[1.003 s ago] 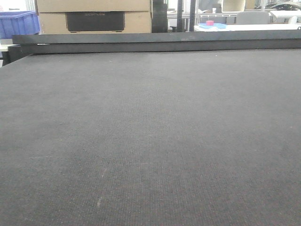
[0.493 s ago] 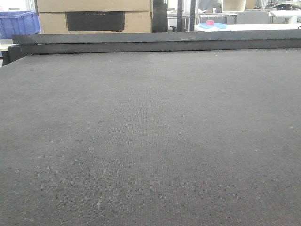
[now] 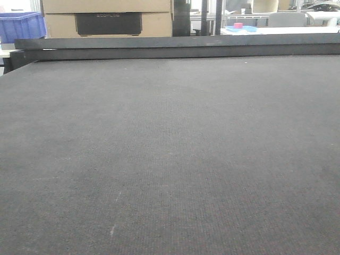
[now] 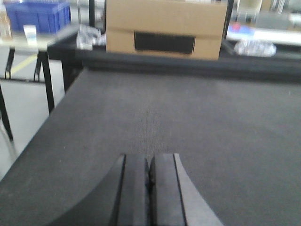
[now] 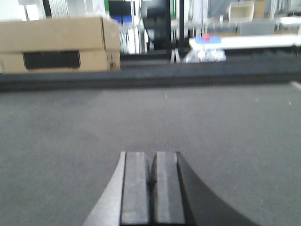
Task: Place valve from conveyor to right shelf box
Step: 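Lower both grippers toward the silver valves on the conveyor belt, then close the right gripper around the body of a silver valve, then close the left gripper around the body of the other silver valve, then lift both held valves up off the conveyor belt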
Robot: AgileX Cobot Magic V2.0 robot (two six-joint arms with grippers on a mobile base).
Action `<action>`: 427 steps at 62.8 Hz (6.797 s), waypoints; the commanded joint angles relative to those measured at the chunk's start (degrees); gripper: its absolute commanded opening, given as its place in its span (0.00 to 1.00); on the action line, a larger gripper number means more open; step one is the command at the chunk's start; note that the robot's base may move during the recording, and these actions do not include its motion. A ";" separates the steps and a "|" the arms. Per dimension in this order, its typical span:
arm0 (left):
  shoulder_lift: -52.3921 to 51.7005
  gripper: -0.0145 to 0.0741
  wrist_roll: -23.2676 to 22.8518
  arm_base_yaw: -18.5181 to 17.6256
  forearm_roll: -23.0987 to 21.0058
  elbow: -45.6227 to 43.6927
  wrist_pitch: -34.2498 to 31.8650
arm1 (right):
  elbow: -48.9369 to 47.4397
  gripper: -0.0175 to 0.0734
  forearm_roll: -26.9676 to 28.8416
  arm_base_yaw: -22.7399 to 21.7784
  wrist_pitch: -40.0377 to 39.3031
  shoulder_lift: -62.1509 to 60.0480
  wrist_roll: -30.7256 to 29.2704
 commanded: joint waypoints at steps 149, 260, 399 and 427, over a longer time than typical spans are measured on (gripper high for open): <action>45.06 0.04 -0.46 0.03 -2.23 -28.85 23.07 | -43.93 0.64 -5.75 -3.03 49.48 71.08 -0.03; 61.00 0.41 0.63 0.03 0.88 -37.23 40.92 | -39.75 0.01 -5.42 -1.91 41.57 76.31 -0.03; 74.13 0.78 2.91 0.43 -0.88 -29.27 28.34 | -39.75 0.01 -4.57 -1.91 40.90 76.31 -0.03; 74.13 0.78 2.32 2.01 0.82 -29.27 30.15 | -39.75 0.01 -4.57 -1.91 41.19 76.31 -0.03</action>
